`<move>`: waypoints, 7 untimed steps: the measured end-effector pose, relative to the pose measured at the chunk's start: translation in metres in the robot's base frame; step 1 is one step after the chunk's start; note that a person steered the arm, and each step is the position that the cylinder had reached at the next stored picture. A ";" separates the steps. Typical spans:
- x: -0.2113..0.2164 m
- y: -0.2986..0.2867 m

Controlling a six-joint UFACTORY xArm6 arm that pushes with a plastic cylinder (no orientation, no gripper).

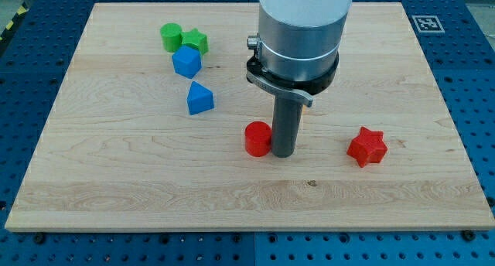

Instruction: Separate the red blocks from each other

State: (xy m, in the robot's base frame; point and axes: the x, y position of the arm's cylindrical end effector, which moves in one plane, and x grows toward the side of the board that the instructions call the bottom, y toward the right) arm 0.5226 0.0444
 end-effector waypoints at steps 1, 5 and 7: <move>0.001 0.022; 0.006 0.160; -0.033 0.141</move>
